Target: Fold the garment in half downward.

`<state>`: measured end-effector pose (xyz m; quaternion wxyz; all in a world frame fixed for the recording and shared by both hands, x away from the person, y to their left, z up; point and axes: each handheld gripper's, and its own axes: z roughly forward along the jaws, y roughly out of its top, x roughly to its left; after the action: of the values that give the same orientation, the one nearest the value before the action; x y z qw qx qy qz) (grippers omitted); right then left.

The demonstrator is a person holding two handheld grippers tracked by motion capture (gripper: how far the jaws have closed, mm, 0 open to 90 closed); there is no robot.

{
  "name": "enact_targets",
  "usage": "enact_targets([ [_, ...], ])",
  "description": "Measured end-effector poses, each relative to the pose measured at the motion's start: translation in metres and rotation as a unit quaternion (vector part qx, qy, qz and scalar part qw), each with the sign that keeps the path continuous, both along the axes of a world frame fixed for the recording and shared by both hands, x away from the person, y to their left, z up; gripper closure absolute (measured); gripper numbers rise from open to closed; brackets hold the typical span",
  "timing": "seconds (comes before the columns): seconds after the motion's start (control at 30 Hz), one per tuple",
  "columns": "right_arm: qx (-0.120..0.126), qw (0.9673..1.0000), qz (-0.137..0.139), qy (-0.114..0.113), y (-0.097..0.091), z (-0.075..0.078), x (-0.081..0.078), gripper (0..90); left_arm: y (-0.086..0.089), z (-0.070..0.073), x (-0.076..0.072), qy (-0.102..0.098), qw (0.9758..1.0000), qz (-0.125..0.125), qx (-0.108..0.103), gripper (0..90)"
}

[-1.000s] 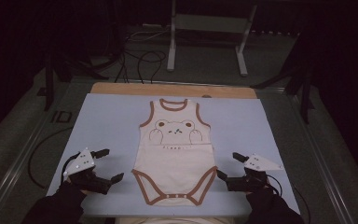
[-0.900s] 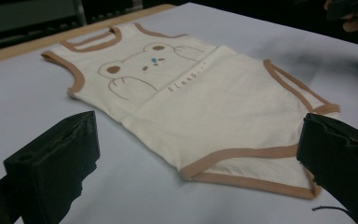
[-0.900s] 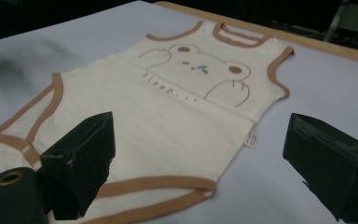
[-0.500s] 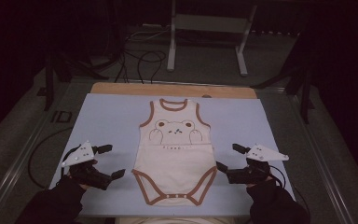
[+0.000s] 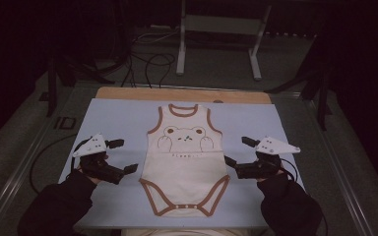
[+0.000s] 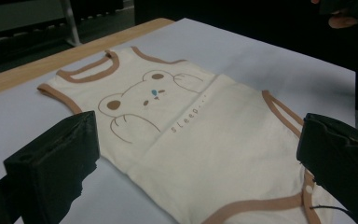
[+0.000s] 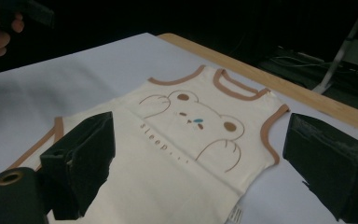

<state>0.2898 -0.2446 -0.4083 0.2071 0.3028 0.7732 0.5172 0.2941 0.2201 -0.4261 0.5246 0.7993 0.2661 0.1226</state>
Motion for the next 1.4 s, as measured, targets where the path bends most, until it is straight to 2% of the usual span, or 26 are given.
enact_targets([
  [0.23, -0.007, 1.0, 0.004, 0.003, 0.005, 0.006, 0.018, 9.1, -0.008, 0.005, 0.011, 0.005, 1.0, -0.002, 0.003, 0.2],
  [0.27, -0.007, 0.9999, 0.006, 0.005, 0.007, 0.007, 0.02, 9.1, -0.013, 0.007, 0.015, 0.003, 0.9999, 0.007, 0.01, 0.2],
  [0.33, -0.015, 0.9998, 0.017, -0.002, 0.009, 0.007, 0.028, 9.1, -0.017, 0.009, 0.019, -0.001, 0.9999, 0.008, 0.009, 0.2],
  [0.4, -0.013, 0.9999, 0.01, 0.004, 0.01, 0.005, 0.033, 9.1, -0.021, 0.011, 0.023, -0.002, 1.0, 0.006, 0.007, 0.2],
  [0.53, -0.017, 0.9998, 0.007, 0.013, 0.013, -0.003, 0.043, 9.1, -0.03, 0.009, 0.033, -0.005, 0.9998, 0.006, 0.018, 0.2],
  [0.6, -0.019, 0.9996, 0.013, 0.016, 0.015, -0.009, 0.048, 9.1, -0.035, 0.007, 0.038, -0.004, 0.9998, 0.009, 0.017, 0.2],
  [0.73, -0.028, 0.999, 0.007, 0.035, 0.018, -0.021, 0.057, 9.1, -0.044, 0.004, 0.048, -0.004, 0.9997, 0.015, 0.021, 0.2],
  [0.77, -0.032, 0.9989, 0.006, 0.034, 0.018, -0.023, 0.06, 9.1, -0.045, 0.004, 0.051, -0.001, 0.9997, 0.015, 0.021, 0.2],
  [0.93, -0.032, 0.9983, -0.001, 0.049, 0.02, -0.035, 0.071, 9.1, -0.051, -0.008, 0.061, 0.009, 0.9993, 0.023, 0.028, 0.2],
  [1.03, -0.051, 0.9977, -0.001, 0.045, 0.021, -0.044, 0.076, 9.1, -0.055, -0.017, 0.066, 0.017, 0.9981, 0.03, 0.051, 0.2],
  [1.07, -0.052, 0.9975, -0.002, 0.047, 0.021, -0.046, 0.078, 9.1, -0.056, -0.019, 0.068, 0.019, 0.9979, 0.032, 0.053, 0.2],
  [1.27, -0.06, 0.9964, -0.012, 0.059, 0.02, -0.055, 0.087, 9.1, -0.056, -0.03, 0.076, 0.036, 0.9972, 0.041, 0.051, 0.2],
  [1.33, -0.062, 0.995, -0.021, 0.075, 0.018, -0.06, 0.091, 9.1, -0.056, -0.035, 0.079, 0.046, 0.9965, 0.049, 0.051, 0.2],
  [1.4, -0.065, 0.9943, -0.023, 0.081, 0.018, -0.061, 0.092, 9.1, -0.057, -0.039, 0.082, 0.051, 0.9957, 0.055, 0.054, 0.2],
])
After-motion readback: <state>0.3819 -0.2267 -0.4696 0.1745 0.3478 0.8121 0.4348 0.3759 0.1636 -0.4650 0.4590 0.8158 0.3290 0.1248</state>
